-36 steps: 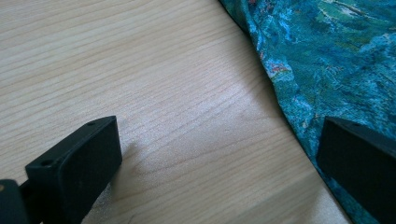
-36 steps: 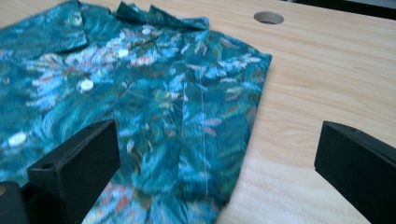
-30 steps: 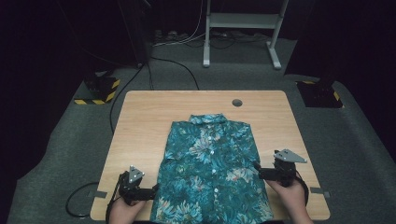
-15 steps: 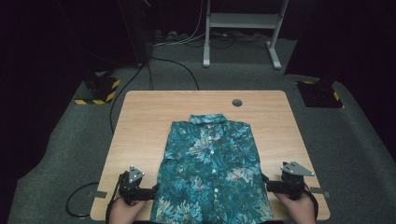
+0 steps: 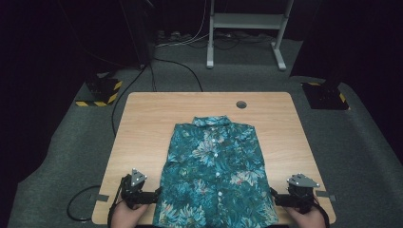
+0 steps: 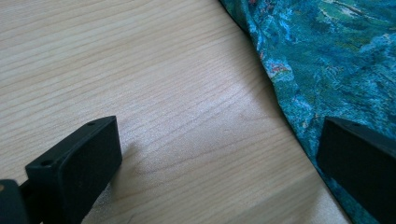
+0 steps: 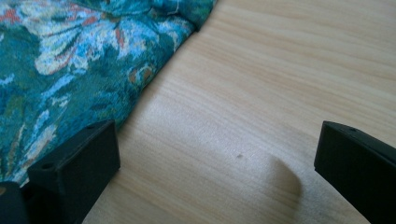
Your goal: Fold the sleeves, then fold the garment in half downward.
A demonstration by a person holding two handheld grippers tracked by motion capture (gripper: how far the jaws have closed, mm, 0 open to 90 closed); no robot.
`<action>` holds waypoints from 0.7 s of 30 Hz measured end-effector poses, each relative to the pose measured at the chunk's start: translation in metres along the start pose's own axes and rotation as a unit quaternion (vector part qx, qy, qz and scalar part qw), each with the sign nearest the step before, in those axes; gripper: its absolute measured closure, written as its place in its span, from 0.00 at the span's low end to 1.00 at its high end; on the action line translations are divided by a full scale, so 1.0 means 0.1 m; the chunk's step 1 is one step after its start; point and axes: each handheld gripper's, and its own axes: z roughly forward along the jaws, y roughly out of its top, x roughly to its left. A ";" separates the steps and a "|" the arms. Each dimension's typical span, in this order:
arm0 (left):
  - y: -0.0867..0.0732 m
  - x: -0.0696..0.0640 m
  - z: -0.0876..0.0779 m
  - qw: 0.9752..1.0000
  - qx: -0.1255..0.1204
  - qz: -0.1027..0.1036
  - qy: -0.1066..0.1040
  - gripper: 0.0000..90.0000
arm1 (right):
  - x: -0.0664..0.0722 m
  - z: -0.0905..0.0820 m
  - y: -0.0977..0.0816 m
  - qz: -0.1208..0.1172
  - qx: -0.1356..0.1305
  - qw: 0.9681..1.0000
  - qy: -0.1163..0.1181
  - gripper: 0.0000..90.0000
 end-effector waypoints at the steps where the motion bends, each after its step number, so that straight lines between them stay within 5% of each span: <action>1: 0.00 0.00 0.00 1.000 0.000 0.000 0.000 0.00 | 0.00 0.00 0.00 0.000 0.000 1.000 0.000 0.00; 21: 0.02 0.01 0.02 1.000 0.000 -0.002 0.002 0.00 | -0.06 0.02 0.00 0.030 0.017 0.999 0.039 0.00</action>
